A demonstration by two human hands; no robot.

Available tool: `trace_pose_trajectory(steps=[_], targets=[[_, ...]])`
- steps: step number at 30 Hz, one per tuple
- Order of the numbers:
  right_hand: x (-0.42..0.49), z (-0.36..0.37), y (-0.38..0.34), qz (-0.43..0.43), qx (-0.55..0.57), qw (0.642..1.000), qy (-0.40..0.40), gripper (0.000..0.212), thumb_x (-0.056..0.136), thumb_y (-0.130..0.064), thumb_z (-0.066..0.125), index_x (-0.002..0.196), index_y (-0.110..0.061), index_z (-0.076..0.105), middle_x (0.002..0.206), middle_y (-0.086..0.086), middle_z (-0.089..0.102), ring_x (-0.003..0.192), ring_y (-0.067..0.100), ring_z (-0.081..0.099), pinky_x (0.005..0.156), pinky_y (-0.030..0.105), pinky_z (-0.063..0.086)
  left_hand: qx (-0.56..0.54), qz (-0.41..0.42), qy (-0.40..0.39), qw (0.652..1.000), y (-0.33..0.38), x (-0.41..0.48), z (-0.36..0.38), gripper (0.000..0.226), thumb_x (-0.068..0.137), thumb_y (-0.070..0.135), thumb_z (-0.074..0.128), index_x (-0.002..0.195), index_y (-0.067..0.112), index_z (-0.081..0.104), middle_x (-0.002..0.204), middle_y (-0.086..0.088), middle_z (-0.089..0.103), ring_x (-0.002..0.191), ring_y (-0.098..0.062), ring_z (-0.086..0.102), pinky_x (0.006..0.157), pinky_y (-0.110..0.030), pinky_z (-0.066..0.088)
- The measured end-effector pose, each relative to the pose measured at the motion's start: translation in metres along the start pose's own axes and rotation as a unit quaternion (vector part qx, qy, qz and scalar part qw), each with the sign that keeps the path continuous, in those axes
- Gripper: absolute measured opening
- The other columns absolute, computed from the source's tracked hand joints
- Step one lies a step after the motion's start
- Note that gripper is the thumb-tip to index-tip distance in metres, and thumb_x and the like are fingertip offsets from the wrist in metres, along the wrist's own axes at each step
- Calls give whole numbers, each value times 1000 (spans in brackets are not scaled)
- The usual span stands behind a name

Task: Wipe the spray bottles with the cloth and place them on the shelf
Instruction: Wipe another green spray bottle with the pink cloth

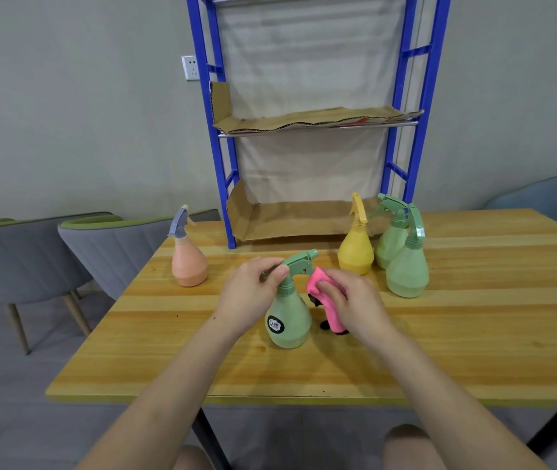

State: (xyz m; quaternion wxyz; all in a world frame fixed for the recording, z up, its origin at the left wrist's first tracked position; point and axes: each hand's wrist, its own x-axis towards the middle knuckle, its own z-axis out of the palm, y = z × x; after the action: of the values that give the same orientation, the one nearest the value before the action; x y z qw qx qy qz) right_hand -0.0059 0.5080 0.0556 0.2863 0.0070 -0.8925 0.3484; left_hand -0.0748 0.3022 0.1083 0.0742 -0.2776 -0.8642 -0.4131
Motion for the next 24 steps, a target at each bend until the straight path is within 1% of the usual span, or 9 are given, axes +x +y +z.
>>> trace_pose_trajectory(steps=[3, 7, 12, 13, 16, 17, 20, 22, 24], targets=[[-5, -2, 7, 14, -29, 999, 0, 20, 105, -23, 63, 119, -24, 76, 101, -8, 73, 91, 12, 65, 79, 33, 55, -3, -4, 0, 1000, 1, 0, 0, 22, 105, 37, 56, 115, 34, 76, 108, 9, 72, 99, -16, 64, 89, -48, 55], [-9, -2, 4, 25, -27, 999, 8, 26, 106, -27, 60, 127, -23, 74, 105, -8, 71, 95, 12, 64, 82, 34, 55, -5, -10, -3, 1000, 1, -1, -1, 23, 106, 37, 55, 117, 35, 75, 109, 9, 71, 97, -14, 63, 88, -46, 55], [-5, 2, -6, 1, -9, 999, 36, 24, 105, -21, 62, 126, -23, 75, 102, -6, 69, 93, 14, 63, 80, 31, 51, -3, -13, 1, 1000, 2, -1, 1, 23, 106, 37, 55, 115, 34, 75, 107, 8, 71, 97, -15, 63, 87, -47, 55], [-4, 3, -7, 2, -6, 999, 42, 24, 105, -20, 63, 126, -21, 75, 103, -5, 70, 93, 14, 64, 81, 30, 52, -5, -13, 2, 1000, 2, -1, 2, 23, 106, 37, 55, 114, 34, 75, 106, 8, 71, 96, -15, 63, 86, -47, 55], [-5, 8, -11, 24, 19, 998, 52, 27, 103, -16, 65, 128, -18, 75, 107, -3, 72, 97, 13, 65, 84, 14, 47, -4, -13, 4, 1000, 2, -2, 3, 22, 105, 39, 55, 111, 35, 75, 101, 8, 70, 92, -14, 62, 82, -45, 55], [-6, 10, -12, 42, 35, 997, 47, 28, 103, -16, 65, 130, -18, 74, 109, -3, 73, 99, 12, 65, 86, 14, 47, -4, -13, 6, 1000, 1, -2, 4, 21, 105, 40, 55, 110, 36, 75, 99, 8, 70, 90, -14, 62, 81, -44, 54], [-12, 10, -10, 115, 98, 988, 32, 34, 104, -22, 65, 137, -21, 69, 116, -7, 74, 106, 12, 69, 90, 28, 57, -24, -19, 21, 999, 1, -6, 6, 21, 104, 41, 57, 108, 36, 76, 93, 8, 69, 85, -10, 60, 74, -36, 50], [-22, 9, -10, 154, 134, 978, 47, 35, 103, -26, 66, 138, -26, 66, 119, -10, 73, 108, 8, 69, 91, 33, 59, -42, -23, 43, 998, 4, -10, 9, 22, 103, 42, 59, 109, 34, 78, 91, 7, 68, 82, -9, 58, 71, -32, 46], [-35, 10, -13, 169, 178, 967, 73, 23, 102, -26, 67, 123, -35, 67, 111, -17, 74, 104, 1, 69, 88, 31, 59, -56, -26, 58, 996, 8, -15, 13, 22, 102, 44, 60, 109, 35, 79, 89, 5, 67, 80, -10, 58, 68, -31, 43]])
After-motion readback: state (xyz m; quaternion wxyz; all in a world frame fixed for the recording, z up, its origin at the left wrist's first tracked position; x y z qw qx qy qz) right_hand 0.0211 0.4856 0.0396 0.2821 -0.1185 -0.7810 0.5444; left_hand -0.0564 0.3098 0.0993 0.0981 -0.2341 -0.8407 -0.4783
